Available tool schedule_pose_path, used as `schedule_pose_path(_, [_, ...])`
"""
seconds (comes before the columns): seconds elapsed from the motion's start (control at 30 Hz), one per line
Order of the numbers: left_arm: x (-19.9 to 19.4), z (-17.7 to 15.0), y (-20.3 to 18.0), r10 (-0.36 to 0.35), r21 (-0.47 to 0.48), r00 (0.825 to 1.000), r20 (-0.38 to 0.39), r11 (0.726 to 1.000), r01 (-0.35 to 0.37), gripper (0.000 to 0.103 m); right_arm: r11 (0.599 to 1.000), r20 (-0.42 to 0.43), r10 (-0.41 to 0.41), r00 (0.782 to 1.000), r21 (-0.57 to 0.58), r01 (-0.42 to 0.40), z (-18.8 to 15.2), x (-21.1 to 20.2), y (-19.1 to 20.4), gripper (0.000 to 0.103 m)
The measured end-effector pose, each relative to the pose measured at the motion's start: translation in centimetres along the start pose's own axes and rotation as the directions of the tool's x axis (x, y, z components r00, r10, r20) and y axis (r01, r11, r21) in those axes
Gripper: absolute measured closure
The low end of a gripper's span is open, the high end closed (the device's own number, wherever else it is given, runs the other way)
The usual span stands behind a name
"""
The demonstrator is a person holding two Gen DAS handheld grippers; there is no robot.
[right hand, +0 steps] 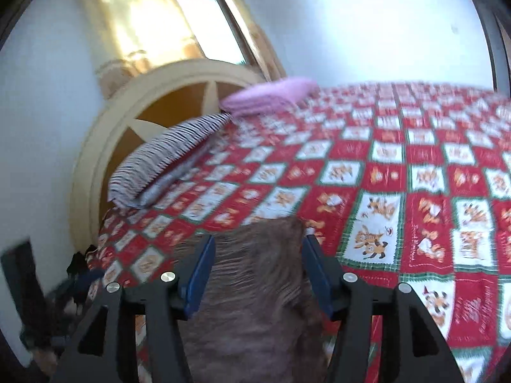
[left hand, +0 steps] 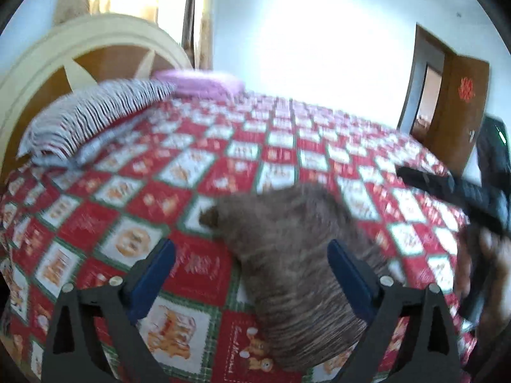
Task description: Fold small clothes
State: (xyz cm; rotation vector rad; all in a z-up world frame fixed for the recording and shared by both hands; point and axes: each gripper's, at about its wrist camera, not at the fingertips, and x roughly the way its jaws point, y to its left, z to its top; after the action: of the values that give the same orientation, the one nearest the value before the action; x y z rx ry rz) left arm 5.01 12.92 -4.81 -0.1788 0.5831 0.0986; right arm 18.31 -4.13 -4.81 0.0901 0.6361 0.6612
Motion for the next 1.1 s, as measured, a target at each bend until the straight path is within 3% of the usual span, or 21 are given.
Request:
schedule_pose_path(0.2, [-2.9, 1.7, -0.3, -0.01, 0.004, 0.996, 0.09, 1.0, 0.01, 0.001, 0.996, 0.039, 0.006, 0.999, -0.095, -0.002, -0.9, -3.8, 4.5, 0.045])
schedule_pose_path(0.4, [-3.9, 2.1, -0.6, -0.019, 0.011, 0.992, 0.123, 1.0, 0.017, 0.001, 0.989, 0.089, -0.004, 0.996, -0.148, 0.017, -1.2, -6.5, 6.3, 0.044])
schedule_pose_path(1.1, [-4.2, 1.9, -1.1, -0.015, 0.019, 0.994, 0.11, 1.0, 0.013, 0.001, 0.985, 0.098, -0.015, 0.995, -0.169, 0.031, -1.7, -7.5, 7.4, 0.042])
